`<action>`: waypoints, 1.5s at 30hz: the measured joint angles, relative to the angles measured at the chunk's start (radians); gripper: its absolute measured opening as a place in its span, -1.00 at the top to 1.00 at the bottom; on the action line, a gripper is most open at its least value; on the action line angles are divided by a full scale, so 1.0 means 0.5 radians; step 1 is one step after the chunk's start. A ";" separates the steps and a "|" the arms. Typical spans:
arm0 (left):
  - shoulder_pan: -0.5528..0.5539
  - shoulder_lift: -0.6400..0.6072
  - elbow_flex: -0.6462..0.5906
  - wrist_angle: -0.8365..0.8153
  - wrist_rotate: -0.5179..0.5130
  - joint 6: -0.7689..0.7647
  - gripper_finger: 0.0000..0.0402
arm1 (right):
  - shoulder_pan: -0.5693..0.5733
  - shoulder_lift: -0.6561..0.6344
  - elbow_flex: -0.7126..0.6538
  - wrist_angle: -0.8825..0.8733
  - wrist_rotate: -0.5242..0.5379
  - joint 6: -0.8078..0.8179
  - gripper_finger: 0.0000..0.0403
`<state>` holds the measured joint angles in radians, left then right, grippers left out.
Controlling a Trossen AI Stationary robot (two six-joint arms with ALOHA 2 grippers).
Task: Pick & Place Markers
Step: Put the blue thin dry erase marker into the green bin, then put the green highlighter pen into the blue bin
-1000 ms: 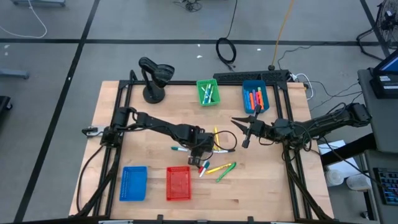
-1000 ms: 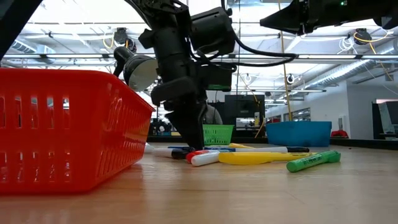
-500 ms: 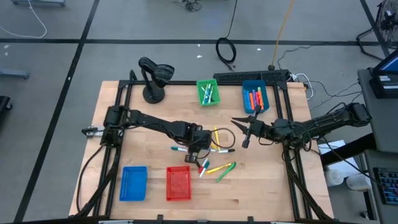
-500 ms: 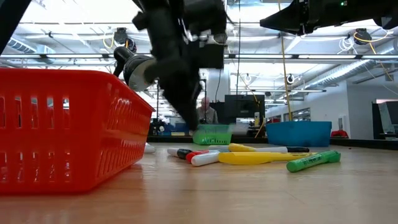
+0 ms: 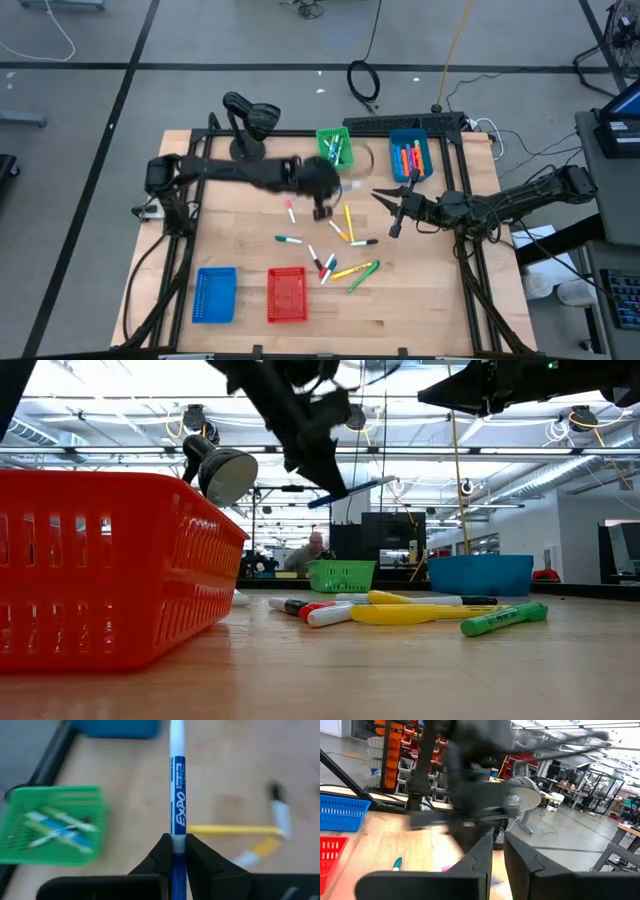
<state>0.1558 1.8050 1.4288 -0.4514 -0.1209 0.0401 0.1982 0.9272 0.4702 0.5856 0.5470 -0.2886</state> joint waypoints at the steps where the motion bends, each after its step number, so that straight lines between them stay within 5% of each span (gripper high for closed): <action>1: 0.077 0.000 0.000 0.031 0.033 -0.011 0.85 | 0.000 0.000 0.000 0.000 0.000 0.000 0.83; 11: 0.675 0.117 0.003 0.499 0.391 -0.650 0.84 | 0.000 0.000 0.000 0.000 -0.001 -0.002 0.83; 20: 0.715 0.370 0.002 0.742 0.479 -0.981 0.84 | 0.000 0.000 0.000 -0.001 -0.002 -0.007 0.83; 35: 0.721 0.383 0.002 0.711 0.442 -0.937 0.51 | 0.000 0.000 0.000 -0.015 -0.003 -0.007 0.83; 42: 0.817 0.115 0.002 0.522 0.892 -0.826 0.42 | 0.000 0.000 0.000 -0.031 -0.002 -0.007 0.83; 45: 0.822 -0.110 0.002 0.309 1.095 -0.553 0.41 | 0.000 0.000 0.000 -0.044 -0.001 -0.007 0.83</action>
<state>0.5670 1.7501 1.4296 -0.2970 0.4265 -0.2363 0.1982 0.9271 0.4702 0.5638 0.5468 -0.2920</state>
